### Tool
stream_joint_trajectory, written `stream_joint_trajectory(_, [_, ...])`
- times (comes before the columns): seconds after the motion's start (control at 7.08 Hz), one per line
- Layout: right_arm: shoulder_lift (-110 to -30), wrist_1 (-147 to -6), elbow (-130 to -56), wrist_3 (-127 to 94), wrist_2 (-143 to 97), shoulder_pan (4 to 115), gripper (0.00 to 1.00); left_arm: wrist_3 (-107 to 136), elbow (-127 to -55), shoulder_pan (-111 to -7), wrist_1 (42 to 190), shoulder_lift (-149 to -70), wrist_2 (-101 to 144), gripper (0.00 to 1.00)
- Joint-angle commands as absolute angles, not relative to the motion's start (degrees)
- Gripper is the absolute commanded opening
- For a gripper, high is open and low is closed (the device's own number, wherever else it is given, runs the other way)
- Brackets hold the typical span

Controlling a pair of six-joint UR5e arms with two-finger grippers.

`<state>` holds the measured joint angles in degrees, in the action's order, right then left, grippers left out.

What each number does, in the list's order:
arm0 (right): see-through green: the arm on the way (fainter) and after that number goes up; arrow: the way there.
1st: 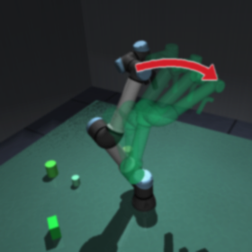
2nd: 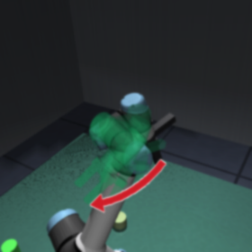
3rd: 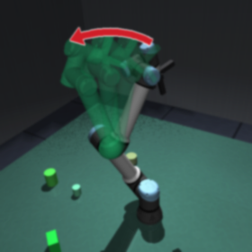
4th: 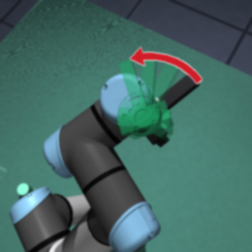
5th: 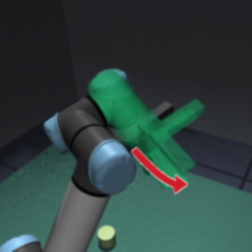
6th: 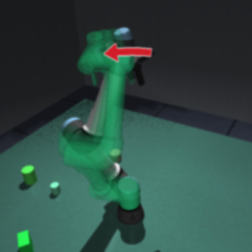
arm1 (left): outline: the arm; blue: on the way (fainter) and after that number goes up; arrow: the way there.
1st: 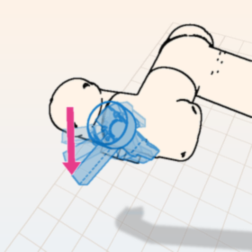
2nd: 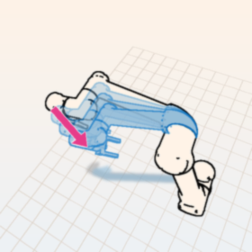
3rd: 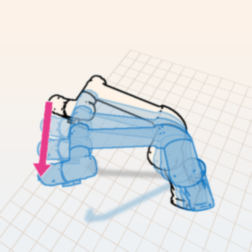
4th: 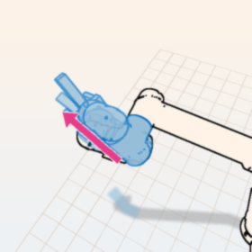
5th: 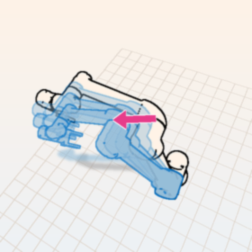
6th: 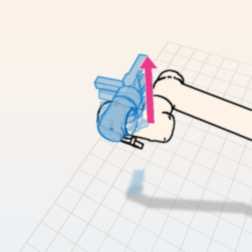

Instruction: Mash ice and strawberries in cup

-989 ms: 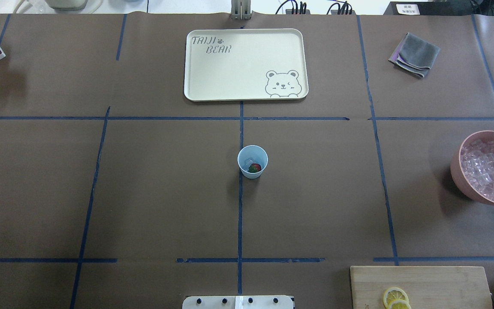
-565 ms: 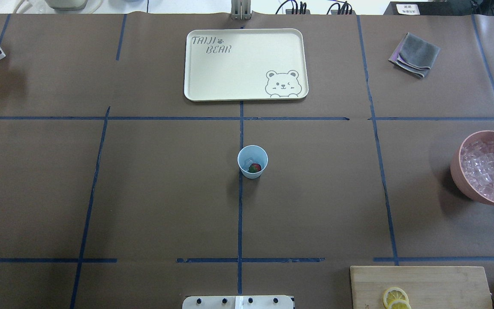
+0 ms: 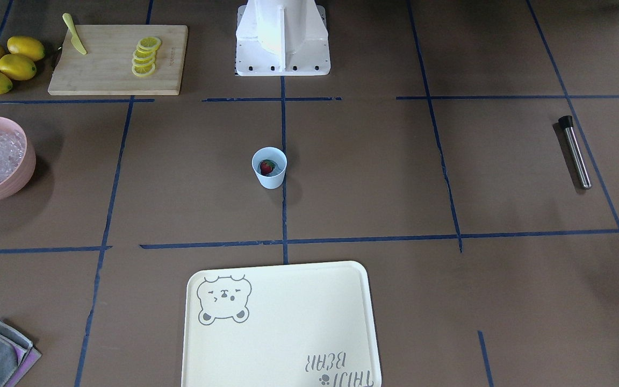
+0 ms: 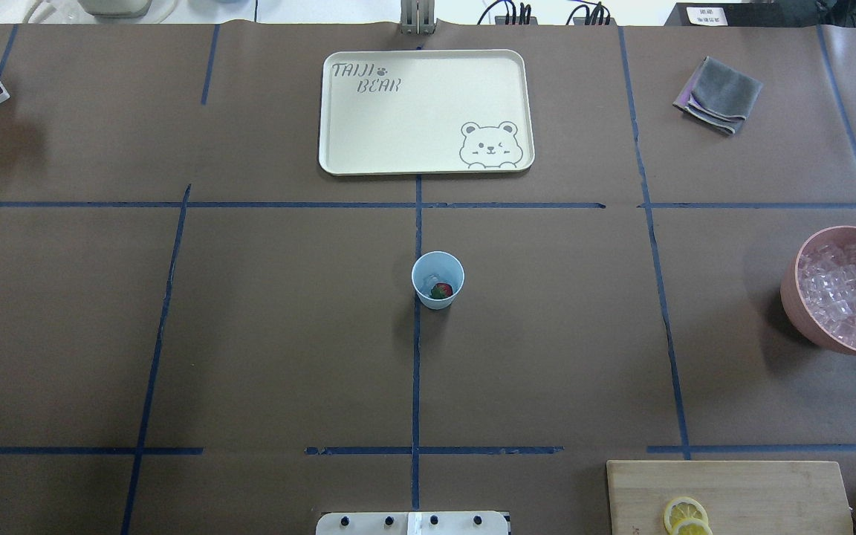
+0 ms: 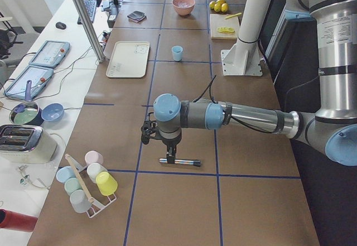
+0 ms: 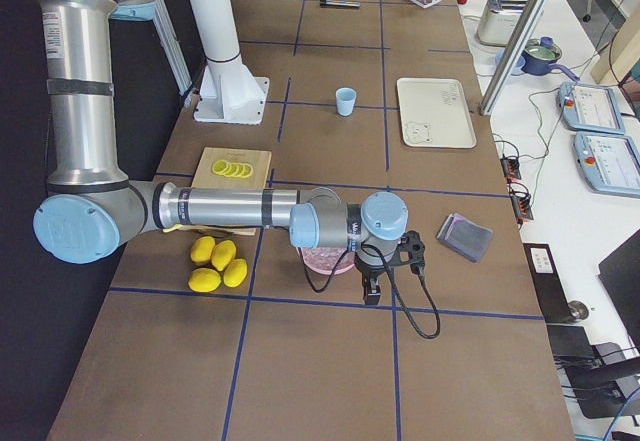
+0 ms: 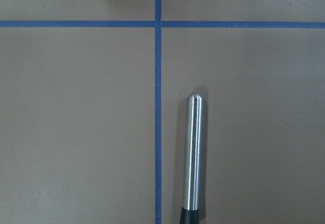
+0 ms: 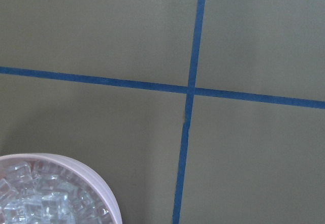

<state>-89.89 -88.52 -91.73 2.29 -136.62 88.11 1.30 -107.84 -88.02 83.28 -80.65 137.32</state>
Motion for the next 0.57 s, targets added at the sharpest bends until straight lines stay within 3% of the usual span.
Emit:
stream_joint_trajectory(0.0, [-91.7,-88.5,-93.9,2.5,-136.8,88.7,1.00,1.3,-110.2,-88.2,82.6,-79.8,137.4,1.00])
stream_joint_trajectory(0.42, [-95.2,-88.3,-96.6,2.5,-135.4,87.5,1.00,1.3,-108.1,-88.0,82.5,-79.7,137.2,1.00])
